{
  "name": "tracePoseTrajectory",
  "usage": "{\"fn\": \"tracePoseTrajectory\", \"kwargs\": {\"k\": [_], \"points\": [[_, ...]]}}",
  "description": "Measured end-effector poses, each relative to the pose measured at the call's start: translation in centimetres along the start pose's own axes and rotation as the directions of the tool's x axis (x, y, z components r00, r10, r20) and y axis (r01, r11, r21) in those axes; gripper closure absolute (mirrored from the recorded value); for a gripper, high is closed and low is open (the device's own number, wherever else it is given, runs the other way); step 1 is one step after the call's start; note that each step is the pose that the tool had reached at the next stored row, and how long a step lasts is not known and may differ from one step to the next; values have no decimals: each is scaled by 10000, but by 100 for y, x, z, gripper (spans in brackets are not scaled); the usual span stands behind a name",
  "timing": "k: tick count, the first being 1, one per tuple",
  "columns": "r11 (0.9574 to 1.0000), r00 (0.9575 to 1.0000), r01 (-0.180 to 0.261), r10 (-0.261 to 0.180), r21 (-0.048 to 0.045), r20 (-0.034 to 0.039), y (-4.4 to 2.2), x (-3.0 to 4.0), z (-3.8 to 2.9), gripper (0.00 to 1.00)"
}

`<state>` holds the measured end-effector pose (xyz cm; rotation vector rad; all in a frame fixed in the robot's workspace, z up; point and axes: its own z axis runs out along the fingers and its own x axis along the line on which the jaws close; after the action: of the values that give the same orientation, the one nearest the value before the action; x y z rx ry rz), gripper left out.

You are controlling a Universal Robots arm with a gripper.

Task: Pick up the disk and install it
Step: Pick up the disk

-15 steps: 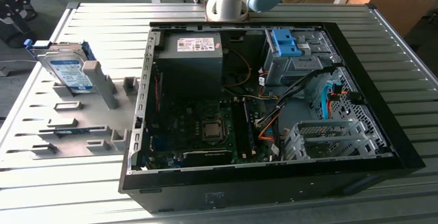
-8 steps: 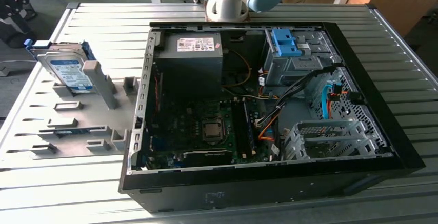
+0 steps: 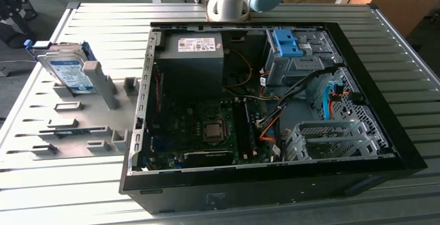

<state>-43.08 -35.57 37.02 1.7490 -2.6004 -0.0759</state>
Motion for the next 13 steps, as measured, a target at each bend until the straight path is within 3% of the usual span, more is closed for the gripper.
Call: {"fn": "tracePoseTrajectory", "kwargs": {"k": [3, 6, 12, 13], "points": [[9986, 9985, 538, -538, -12, -24, 0, 0, 2, 89], [9940, 9940, 1090, -1090, -25, -47, 0, 0, 5, 89], [9771, 9770, 2129, -2129, -44, -88, -1, 0, 20, 89], [9758, 9758, 2184, -2185, -36, -88, -1, 0, 25, 89]]}}
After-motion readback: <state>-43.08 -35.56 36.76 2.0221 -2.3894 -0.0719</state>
